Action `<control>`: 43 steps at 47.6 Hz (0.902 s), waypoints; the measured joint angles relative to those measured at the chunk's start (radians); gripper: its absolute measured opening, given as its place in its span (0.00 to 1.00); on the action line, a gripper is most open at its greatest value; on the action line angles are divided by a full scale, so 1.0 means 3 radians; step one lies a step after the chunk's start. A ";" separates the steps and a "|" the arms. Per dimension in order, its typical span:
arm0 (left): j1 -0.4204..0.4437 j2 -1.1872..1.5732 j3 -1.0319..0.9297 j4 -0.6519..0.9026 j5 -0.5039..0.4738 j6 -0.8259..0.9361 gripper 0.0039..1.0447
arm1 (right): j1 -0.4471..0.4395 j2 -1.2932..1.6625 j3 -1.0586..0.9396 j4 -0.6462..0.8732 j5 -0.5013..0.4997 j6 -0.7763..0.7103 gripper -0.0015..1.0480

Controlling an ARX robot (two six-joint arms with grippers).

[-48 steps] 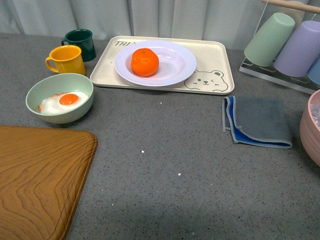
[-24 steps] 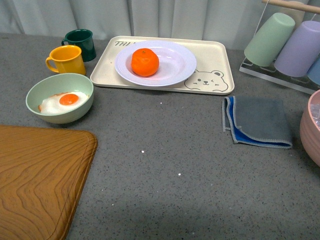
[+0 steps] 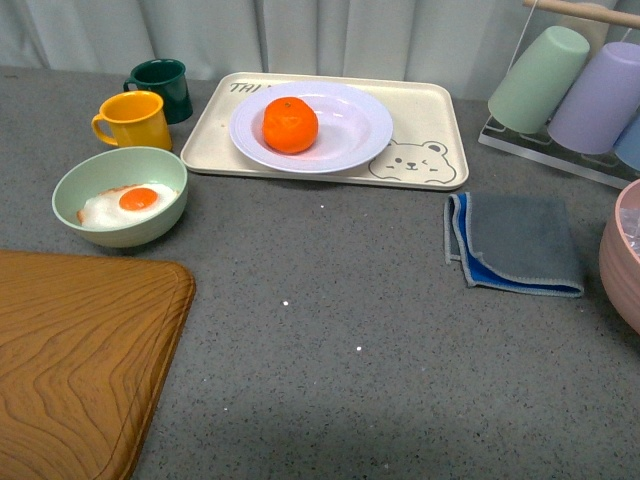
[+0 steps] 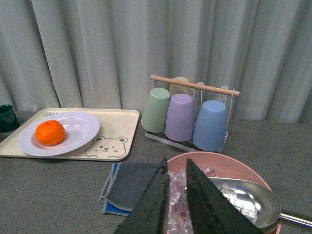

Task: Place orange and plate with both arms

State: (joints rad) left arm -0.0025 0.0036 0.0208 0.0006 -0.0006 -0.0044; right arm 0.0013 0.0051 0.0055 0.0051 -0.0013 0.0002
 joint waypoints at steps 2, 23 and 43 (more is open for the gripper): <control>0.0000 -0.0001 0.0000 0.0000 0.0000 0.0000 0.94 | 0.0000 0.0000 0.0000 -0.0009 0.0001 0.0000 0.20; 0.0000 -0.0001 0.0000 0.0000 0.0000 0.0000 0.94 | 0.0000 -0.0003 0.0000 -0.0013 0.0000 0.0004 0.93; 0.0000 -0.0001 0.0000 0.0000 0.0000 0.0000 0.94 | 0.0000 -0.0003 0.0000 -0.0013 0.0000 0.0001 0.91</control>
State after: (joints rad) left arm -0.0025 0.0032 0.0208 0.0006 -0.0006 -0.0044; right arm 0.0013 0.0044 0.0055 0.0013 -0.0013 0.0006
